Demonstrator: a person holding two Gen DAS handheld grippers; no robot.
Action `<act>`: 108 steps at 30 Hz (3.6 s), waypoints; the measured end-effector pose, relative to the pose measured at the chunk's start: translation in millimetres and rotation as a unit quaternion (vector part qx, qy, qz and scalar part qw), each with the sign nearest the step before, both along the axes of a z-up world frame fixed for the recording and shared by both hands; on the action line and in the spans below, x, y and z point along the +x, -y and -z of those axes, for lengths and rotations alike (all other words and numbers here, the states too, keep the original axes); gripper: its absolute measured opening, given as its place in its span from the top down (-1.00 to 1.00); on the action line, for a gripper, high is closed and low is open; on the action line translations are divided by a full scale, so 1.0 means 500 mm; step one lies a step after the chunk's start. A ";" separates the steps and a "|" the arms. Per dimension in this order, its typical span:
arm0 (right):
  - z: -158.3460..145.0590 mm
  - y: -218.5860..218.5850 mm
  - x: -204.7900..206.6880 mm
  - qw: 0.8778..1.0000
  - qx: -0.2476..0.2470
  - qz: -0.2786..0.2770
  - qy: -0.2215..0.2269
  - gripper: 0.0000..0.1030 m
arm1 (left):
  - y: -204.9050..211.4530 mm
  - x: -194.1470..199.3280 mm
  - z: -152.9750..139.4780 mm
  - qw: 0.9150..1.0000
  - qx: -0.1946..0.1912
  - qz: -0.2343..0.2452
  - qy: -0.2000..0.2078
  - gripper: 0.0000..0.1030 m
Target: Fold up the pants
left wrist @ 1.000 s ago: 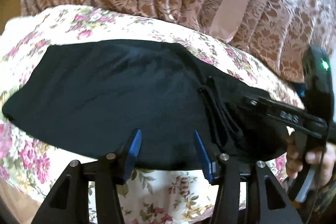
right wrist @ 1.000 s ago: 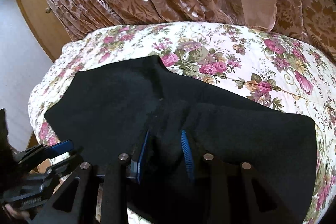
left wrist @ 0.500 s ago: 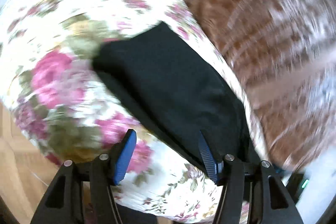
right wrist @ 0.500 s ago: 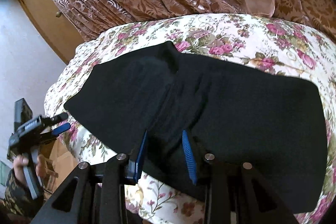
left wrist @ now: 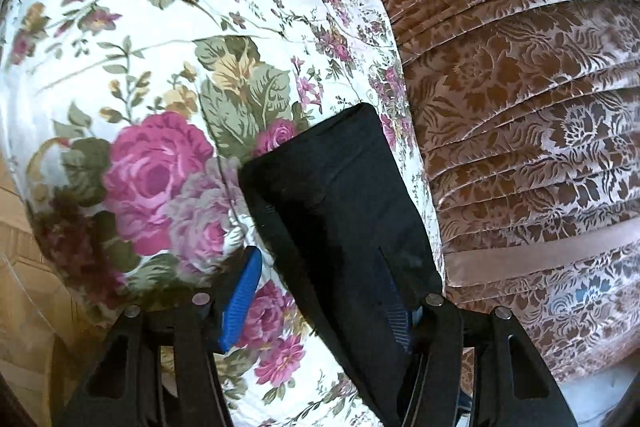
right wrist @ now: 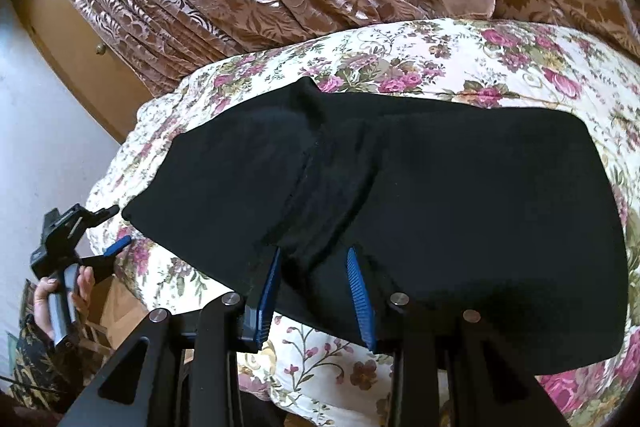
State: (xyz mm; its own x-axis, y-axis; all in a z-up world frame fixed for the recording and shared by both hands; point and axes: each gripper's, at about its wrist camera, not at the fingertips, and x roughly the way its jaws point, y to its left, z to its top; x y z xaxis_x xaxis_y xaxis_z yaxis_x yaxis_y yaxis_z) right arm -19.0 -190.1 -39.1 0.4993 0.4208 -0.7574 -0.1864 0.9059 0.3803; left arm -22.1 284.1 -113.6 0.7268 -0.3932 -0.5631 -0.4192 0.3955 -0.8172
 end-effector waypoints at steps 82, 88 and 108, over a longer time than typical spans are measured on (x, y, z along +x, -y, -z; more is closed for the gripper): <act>-0.189 0.051 0.146 0.973 0.207 -0.104 -0.017 0.71 | 0.387 0.078 -0.176 0.894 0.226 0.345 0.175 0.40; -0.177 0.205 0.088 0.978 0.205 -0.042 -0.013 0.71 | 0.542 0.079 -0.160 0.849 0.238 0.438 0.173 0.40; -0.022 0.476 -0.050 0.953 0.246 0.165 -0.055 0.31 | 0.630 0.064 -0.134 0.828 0.228 0.485 0.166 0.36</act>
State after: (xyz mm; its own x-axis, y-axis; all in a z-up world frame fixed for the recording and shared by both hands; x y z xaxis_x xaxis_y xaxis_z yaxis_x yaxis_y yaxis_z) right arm -44.0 -428.3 -28.0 0.5947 0.5727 -0.5642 0.1435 0.6149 0.7754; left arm 9.9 -30.9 -46.5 0.3386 -0.6839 -0.6463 0.4946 0.7137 -0.4960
